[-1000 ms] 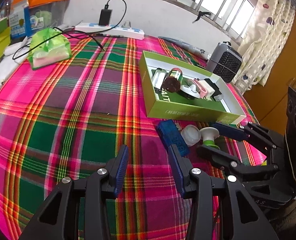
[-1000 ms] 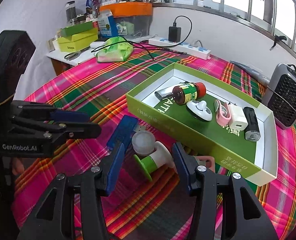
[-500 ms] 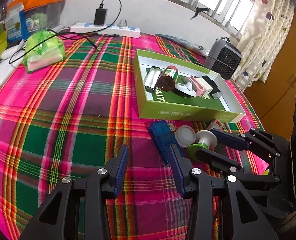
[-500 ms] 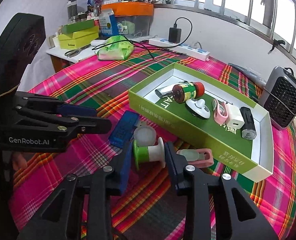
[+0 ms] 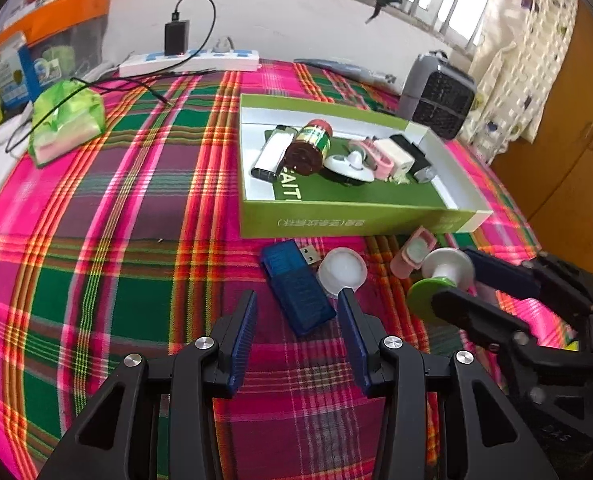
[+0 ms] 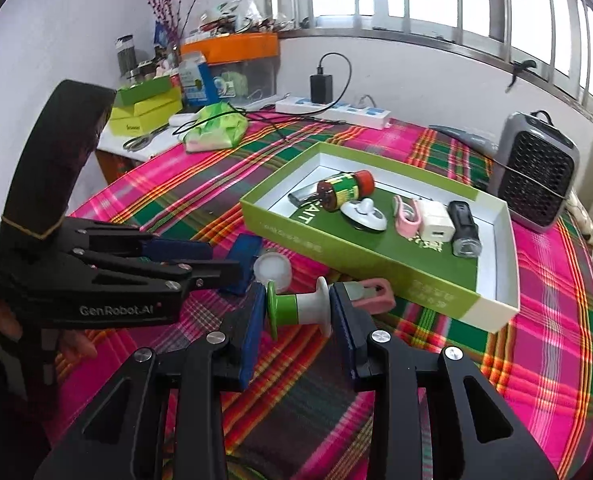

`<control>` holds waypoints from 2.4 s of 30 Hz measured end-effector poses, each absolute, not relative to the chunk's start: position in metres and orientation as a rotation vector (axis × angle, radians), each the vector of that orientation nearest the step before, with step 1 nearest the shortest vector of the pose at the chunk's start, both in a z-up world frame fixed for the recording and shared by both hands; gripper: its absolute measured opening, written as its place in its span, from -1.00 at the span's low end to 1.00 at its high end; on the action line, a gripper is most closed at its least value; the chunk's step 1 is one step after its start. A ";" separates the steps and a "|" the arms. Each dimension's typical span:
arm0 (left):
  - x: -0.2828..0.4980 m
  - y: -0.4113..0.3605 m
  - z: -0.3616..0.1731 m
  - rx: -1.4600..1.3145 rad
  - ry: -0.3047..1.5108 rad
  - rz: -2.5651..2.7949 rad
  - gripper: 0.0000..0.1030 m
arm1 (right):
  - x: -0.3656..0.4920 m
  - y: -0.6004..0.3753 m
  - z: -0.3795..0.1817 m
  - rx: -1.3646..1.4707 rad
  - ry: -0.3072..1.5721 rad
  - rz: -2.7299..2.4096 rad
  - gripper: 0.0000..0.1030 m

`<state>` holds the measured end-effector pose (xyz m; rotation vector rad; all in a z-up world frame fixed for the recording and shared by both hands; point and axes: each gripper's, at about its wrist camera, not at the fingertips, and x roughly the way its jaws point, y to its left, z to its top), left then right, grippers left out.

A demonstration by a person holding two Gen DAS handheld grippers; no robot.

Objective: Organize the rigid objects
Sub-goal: 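Close the left gripper on the blue USB stick while the right gripper grasps the white-green suction item, then carry the blue USB stick with the left gripper while the right gripper carries the suction item to the box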

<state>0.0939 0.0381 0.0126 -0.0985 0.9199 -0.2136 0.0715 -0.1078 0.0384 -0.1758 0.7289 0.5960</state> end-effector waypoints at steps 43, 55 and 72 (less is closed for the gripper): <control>0.115 0.036 0.006 0.048 0.899 -0.113 -0.21 | 0.070 -0.116 0.038 -0.131 0.715 0.612 -0.34; 0.112 0.044 0.007 0.013 0.888 -0.100 -0.59 | 0.070 -0.115 0.036 -0.138 0.720 0.607 -0.34; 0.099 0.045 0.010 -0.007 0.874 -0.103 -0.59 | 0.069 -0.116 0.036 -0.138 0.715 0.605 -0.34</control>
